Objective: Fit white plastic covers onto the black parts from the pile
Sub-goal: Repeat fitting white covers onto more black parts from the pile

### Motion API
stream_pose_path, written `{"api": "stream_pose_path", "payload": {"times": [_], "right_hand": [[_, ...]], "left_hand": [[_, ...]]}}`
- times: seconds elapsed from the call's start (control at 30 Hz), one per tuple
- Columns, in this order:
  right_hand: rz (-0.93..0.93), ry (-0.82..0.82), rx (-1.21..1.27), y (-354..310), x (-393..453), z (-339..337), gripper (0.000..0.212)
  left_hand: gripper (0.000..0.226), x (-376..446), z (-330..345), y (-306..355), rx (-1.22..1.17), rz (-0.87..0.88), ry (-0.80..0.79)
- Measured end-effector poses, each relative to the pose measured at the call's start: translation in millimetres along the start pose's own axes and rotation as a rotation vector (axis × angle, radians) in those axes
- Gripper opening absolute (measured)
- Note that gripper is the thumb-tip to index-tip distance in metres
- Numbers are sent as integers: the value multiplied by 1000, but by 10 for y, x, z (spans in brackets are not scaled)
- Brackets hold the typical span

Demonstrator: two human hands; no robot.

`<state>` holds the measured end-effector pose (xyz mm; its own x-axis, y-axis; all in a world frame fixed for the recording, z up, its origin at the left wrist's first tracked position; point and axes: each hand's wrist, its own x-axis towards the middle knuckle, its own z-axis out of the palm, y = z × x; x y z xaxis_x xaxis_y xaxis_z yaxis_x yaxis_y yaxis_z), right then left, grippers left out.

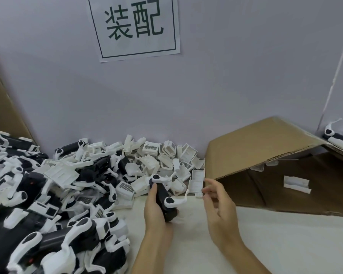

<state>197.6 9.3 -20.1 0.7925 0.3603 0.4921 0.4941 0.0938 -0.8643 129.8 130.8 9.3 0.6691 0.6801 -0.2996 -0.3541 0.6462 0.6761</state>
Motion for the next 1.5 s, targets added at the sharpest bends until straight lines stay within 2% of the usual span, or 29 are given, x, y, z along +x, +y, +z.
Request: {"api": "stream_pose_path", "payload": {"times": [0.13,0.23,0.3,0.37,0.43,0.53,0.6,0.7,0.8,0.87,0.93,1.07,1.23,1.5], "right_hand": [[-105,-199,-191,-16,-52,28,48],[-116,-314,-317,1,-74,59,63],[-39,-317,-344,18,-72,73,79],[16,-255,-316,26,-46,74,87],[43,-195,-232,22,-12,67,82],[6,-163,-147,43,4,65,57],[-20,-145,-107,39,4,54,49],[-27,-196,-71,27,10,47,58],[-21,-293,-120,46,-7,72,76],[-34,-270,-236,40,-23,81,86],[-54,-199,-341,29,-31,78,92],[-37,-159,-311,-4,-29,90,80],[-10,-127,-288,-6,-28,75,84],[-30,-142,-271,-32,-53,87,76]], "left_hand": [[35,54,-3,-68,61,151,36],[55,10,65,-152,120,239,27],[64,-21,111,-195,101,233,14],[60,-35,127,-209,23,168,-28],[51,-52,131,-193,-10,113,-104],[45,-71,128,-200,124,116,-203],[45,-61,116,-225,236,172,-218],[45,-48,64,-203,419,283,-288],[23,-30,21,-169,504,341,-326],[16,-37,35,-159,441,339,-249],[26,-54,58,-144,272,280,-167],[35,-71,74,-89,71,163,-167],[34,-89,101,-127,101,142,-182],[33,-73,84,-172,165,190,-244]]}}
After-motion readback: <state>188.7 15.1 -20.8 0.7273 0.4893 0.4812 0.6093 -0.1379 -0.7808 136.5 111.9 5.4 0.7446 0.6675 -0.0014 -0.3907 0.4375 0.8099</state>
